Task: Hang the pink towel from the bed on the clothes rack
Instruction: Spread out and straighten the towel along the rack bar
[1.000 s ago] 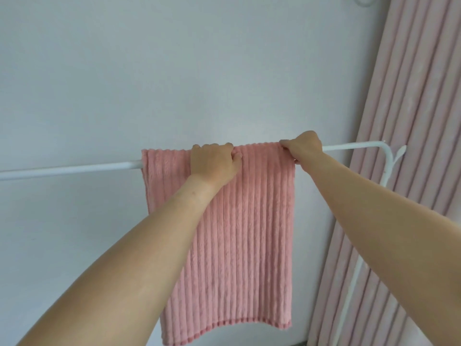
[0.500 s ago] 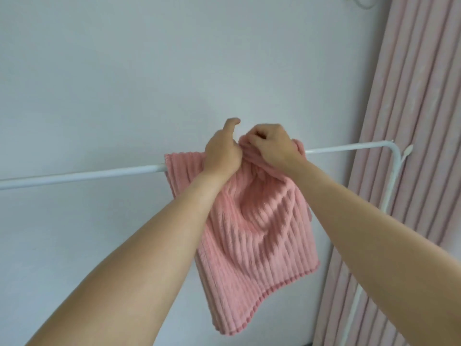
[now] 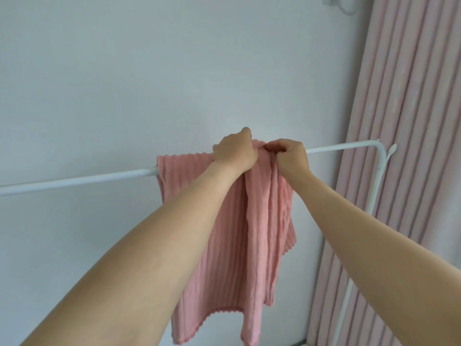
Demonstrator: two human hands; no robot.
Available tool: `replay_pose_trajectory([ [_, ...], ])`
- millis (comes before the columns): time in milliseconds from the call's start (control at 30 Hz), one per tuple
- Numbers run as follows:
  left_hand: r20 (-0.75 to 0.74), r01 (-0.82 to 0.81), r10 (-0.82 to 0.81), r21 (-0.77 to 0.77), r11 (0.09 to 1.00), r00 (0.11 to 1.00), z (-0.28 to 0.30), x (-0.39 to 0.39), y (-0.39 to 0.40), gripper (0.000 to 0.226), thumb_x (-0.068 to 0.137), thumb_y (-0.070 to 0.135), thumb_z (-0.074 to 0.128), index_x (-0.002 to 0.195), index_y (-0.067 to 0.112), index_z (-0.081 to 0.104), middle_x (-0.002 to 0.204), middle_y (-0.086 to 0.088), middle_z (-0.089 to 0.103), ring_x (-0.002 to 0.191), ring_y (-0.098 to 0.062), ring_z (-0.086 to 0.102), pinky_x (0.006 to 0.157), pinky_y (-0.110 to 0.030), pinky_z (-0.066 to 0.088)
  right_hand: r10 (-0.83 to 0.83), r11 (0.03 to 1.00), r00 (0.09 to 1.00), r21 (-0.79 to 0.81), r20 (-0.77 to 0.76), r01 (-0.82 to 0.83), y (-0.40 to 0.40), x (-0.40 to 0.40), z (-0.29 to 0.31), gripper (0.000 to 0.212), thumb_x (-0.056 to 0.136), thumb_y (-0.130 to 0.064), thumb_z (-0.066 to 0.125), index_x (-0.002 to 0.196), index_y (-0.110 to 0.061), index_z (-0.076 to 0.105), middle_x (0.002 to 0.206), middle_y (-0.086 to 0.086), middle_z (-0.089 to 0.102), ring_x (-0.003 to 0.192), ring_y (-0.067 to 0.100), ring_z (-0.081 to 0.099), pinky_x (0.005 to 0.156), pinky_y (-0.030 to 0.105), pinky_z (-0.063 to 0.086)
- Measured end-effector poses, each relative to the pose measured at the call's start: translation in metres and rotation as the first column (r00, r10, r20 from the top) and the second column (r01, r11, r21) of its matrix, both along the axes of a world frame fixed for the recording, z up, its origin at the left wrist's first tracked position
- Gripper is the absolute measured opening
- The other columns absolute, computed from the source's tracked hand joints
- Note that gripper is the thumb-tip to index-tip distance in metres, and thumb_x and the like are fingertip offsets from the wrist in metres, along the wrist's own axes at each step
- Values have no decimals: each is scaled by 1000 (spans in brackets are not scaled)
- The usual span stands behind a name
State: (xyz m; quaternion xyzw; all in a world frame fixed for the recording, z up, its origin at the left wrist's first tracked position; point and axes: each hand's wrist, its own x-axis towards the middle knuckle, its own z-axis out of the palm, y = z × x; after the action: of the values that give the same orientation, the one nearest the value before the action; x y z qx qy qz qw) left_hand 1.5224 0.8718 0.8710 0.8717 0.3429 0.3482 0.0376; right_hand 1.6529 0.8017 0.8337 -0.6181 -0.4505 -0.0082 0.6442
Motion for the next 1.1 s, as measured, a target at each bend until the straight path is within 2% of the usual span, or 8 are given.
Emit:
replay_pose_trajectory([
  [167,100,20,-29,88,996,995,-5,-1,0,45,91,8,40,122,31,62,109,1,71,103,-30,62,94,-41,45,-84,964,863,-180,498,198,7,7,-6,35,96,-14,40,74,-15,68,67,2,61,100,23,47,71,32,44],
  [300,331,-264,242,20,964,912,4,-31,19,33,84,5,43,100,24,65,101,-5,70,100,-34,61,86,-39,43,-222,931,827,-140,516,337,9,9,-13,36,95,-12,36,63,-8,49,63,8,53,95,25,41,78,41,44],
  [400,203,-437,410,111,893,889,10,-61,32,35,84,9,47,113,21,63,119,-11,60,113,-35,51,88,-43,38,-277,889,815,-187,509,418,17,-3,-6,30,91,-12,37,68,-9,55,68,4,56,95,27,43,83,38,37],
  [567,-194,119,-122,-30,992,973,14,-71,27,54,81,2,41,122,24,67,128,-1,64,118,-26,57,100,-43,47,-193,973,854,-20,482,231,40,-52,5,27,91,-15,42,79,-9,65,79,3,68,82,26,56,72,36,40],
  [700,-266,-53,40,-43,998,963,14,-81,29,26,88,28,40,82,21,64,93,0,66,93,-27,61,73,-35,46,-78,974,837,-136,541,179,46,-59,-7,50,99,-41,28,56,-16,38,53,-4,49,57,19,47,69,37,32],
  [833,-324,-212,220,61,975,920,13,-116,48,45,91,54,31,68,20,49,84,-3,60,82,-27,56,73,-36,39,-151,971,824,-73,546,226,44,-49,-9,57,102,-44,26,54,-13,36,49,-1,46,54,13,44,68,34,28],
  [1000,-292,-32,4,-91,995,957,15,-154,64,35,98,33,37,79,18,62,99,-5,67,92,-24,57,73,-33,42,-309,946,829,59,465,319,40,-73,-12,34,95,-42,40,88,-14,58,94,3,61,93,25,53,84,38,36],
  [1100,-138,87,-130,-282,955,982,15,-171,70,31,89,19,47,110,21,70,113,3,68,109,-17,60,93,-34,47,-415,908,766,165,492,386,40,-122,-26,38,82,-54,55,97,-19,50,96,-2,48,88,18,40,80,30,29],
])
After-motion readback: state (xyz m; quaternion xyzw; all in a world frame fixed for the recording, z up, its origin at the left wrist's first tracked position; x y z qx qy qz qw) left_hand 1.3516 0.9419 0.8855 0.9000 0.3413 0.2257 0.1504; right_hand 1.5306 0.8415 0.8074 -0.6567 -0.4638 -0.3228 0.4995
